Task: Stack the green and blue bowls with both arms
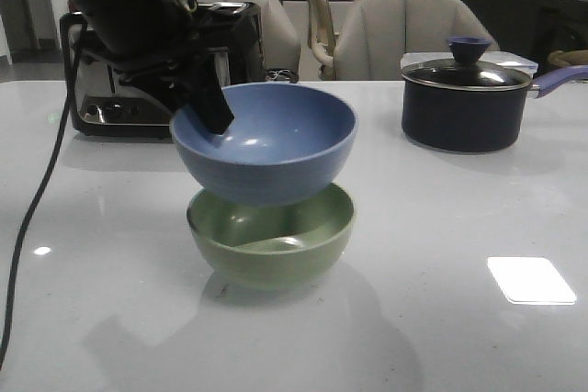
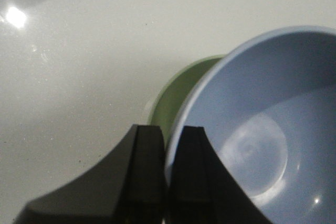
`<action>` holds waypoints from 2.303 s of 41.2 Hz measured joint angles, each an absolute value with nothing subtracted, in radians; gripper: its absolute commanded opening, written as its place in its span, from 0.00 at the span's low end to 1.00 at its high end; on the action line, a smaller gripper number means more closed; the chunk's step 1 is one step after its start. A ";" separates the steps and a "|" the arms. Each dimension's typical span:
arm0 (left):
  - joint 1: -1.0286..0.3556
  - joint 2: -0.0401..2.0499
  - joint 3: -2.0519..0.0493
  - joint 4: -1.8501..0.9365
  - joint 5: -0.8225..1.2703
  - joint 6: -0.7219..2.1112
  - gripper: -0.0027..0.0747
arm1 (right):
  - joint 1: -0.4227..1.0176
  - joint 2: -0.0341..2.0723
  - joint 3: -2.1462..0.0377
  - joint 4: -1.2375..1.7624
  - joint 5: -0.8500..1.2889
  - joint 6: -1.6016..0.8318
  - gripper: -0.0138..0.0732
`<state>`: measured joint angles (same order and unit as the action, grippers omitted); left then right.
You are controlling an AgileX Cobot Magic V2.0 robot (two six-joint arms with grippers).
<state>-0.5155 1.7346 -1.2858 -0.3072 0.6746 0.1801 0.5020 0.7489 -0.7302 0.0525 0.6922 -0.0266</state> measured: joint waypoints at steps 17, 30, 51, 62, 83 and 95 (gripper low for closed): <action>-0.502 1.817 -1.286 -0.340 0.661 0.180 0.46 | 0.502 0.749 -0.730 0.053 0.692 -0.027 0.74; -0.501 1.805 -1.286 -0.344 0.741 0.180 0.61 | 0.502 0.749 -0.730 0.053 0.692 -0.027 0.74; -0.501 1.270 -1.192 -0.314 0.909 0.274 0.61 | 0.502 0.749 -0.730 0.053 0.692 -0.027 0.74; -0.501 0.908 -1.015 -0.229 0.916 0.278 0.61 | 0.502 0.749 -0.730 0.053 0.693 -0.027 0.74; -0.501 0.514 -0.630 -0.177 0.692 0.241 0.34 | 0.502 0.749 -0.730 0.053 0.708 -0.027 0.48; -0.501 0.512 -0.575 -0.174 0.662 0.239 0.16 | 0.502 0.749 -0.730 0.053 0.750 -0.027 0.20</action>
<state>-0.5007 0.5121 -0.5752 -0.1741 0.6619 0.2394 0.5020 0.7489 -0.7302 0.0525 0.7498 -0.0266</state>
